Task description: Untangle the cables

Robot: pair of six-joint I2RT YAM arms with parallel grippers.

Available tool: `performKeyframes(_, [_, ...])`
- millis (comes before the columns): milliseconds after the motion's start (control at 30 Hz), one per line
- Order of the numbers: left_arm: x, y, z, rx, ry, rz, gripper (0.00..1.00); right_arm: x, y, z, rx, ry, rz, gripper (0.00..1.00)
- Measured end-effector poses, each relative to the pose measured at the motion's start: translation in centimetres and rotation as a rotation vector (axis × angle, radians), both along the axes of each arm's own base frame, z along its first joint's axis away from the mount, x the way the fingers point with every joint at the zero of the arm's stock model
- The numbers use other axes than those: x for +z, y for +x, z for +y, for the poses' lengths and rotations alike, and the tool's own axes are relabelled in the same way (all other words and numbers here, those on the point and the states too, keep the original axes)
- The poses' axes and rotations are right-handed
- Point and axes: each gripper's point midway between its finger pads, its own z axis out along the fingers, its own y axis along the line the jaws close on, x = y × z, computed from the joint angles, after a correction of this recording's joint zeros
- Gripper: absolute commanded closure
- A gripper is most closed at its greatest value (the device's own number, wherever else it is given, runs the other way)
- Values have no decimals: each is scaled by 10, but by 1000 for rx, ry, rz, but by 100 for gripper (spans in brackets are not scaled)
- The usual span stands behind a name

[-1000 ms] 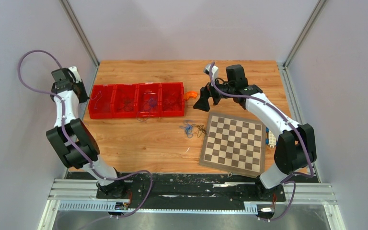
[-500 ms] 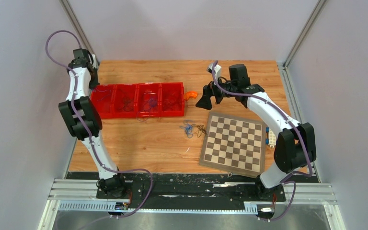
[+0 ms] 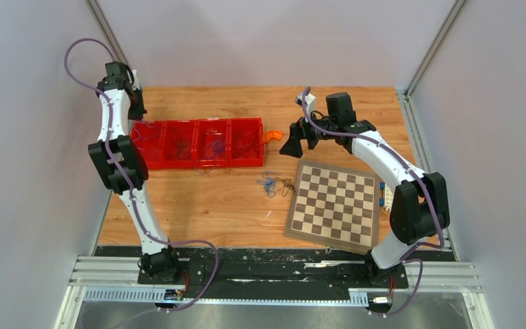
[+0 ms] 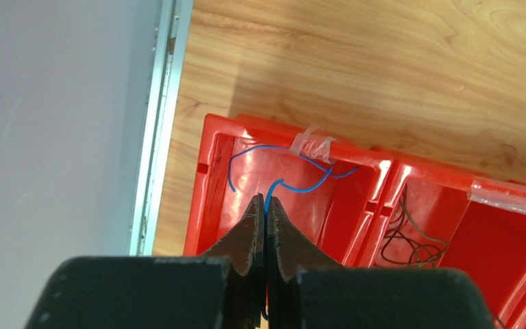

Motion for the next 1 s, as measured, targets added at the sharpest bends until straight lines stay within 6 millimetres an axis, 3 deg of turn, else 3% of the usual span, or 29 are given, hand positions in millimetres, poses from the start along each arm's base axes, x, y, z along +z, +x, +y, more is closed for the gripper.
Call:
performKeyframes(367, [-25, 2, -23, -14, -117, -11, 100, -10, 2, -1, -2, 4, 41, 1])
performKeyframes(500, [-26, 14, -31, -44, -156, -67, 99, -17, 3, -2, -7, -1, 65, 1])
performKeyframes(600, [-20, 23, -28, -54, -156, -110, 97, -17, 4, -4, -12, -1, 70, 1])
performKeyframes(767, [-27, 18, -16, -32, -172, -111, 93, -18, 6, -8, -21, -2, 73, 1])
performKeyframes(833, [-37, 8, -8, -10, -181, -89, 84, -18, 6, -8, -23, -2, 74, 1])
performKeyframes(1000, [-59, -21, 9, 33, -199, -17, 43, -17, 5, -8, -20, 1, 77, 1])
